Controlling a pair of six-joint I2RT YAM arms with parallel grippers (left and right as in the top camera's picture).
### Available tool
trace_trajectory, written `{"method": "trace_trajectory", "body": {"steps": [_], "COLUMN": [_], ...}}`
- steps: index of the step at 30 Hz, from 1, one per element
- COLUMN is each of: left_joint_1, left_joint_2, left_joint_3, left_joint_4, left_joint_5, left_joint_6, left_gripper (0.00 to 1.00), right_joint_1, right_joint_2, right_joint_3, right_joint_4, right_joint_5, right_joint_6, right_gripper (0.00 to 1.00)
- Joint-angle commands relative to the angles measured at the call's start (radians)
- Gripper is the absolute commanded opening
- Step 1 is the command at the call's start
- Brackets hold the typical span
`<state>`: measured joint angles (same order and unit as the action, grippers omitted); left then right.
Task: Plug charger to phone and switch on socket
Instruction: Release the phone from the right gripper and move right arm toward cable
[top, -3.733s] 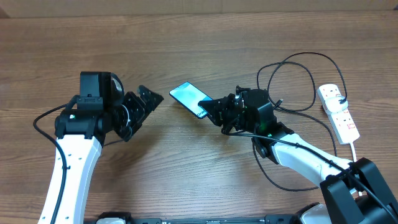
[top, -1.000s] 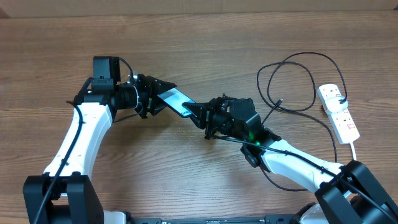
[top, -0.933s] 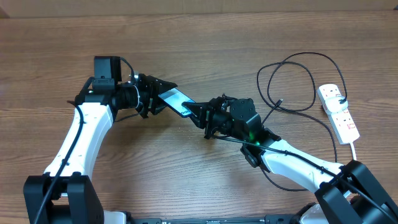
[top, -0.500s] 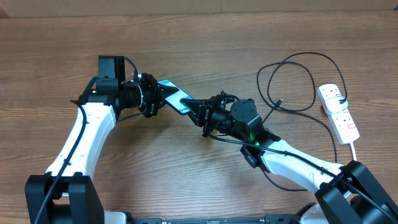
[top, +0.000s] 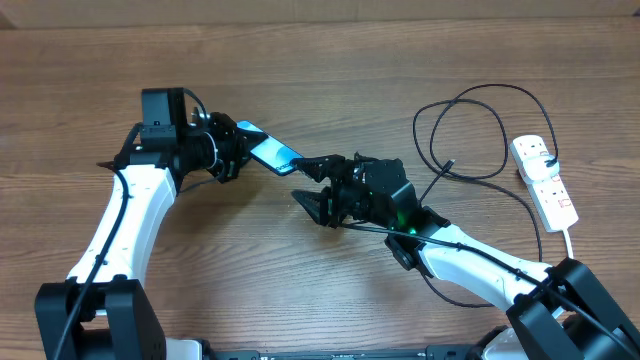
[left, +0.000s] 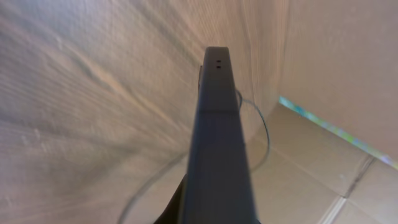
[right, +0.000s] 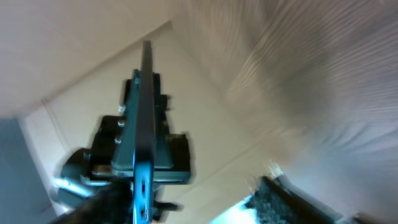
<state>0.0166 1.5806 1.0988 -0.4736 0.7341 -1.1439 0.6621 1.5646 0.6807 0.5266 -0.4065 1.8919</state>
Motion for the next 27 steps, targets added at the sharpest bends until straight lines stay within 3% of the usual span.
{"method": "trace_trajectory", "body": {"steps": [1,2,4,6,11,18,27], "left_joint_1": [0.023,0.031,0.037,0.042,0.043,0.038,0.034], "left_joint_2": [0.002,0.002,0.002,0.002,0.002,0.041,0.284], "left_joint_3": [0.002,0.002,0.002,0.002,0.002,0.002,0.003], "left_joint_4": [0.015,0.014,0.007,-0.02,-0.105,-0.151,-0.042], "left_joint_5": [-0.002,0.053,0.134,0.234,0.338,0.383,0.715], "left_joint_6": [0.155,0.216,0.303,0.411,0.592,0.662,0.657], "left_gripper": [0.04,0.04,0.04,0.04,0.04,0.04,0.04], "right_joint_1": [0.004,0.004,0.003,-0.006,-0.08,-0.197,-0.346], "right_joint_2": [-0.004,-0.004,-0.005,-0.013,-0.08,-0.141,-0.138], "right_joint_3": [0.013,0.013,0.013,0.022,0.113,0.299,0.319], "right_joint_4": [-0.04,-0.062,-0.107,-0.198,-0.507,-1.017,-1.249], "right_joint_5": [0.088,0.135,0.182,0.208,0.26,0.473,0.517], "right_joint_6": [-0.419,-0.608,-0.818,-0.917,-0.976,-1.003,-0.977], "right_gripper": [0.83,0.97,1.0,1.0,1.0,1.0,1.0]}}
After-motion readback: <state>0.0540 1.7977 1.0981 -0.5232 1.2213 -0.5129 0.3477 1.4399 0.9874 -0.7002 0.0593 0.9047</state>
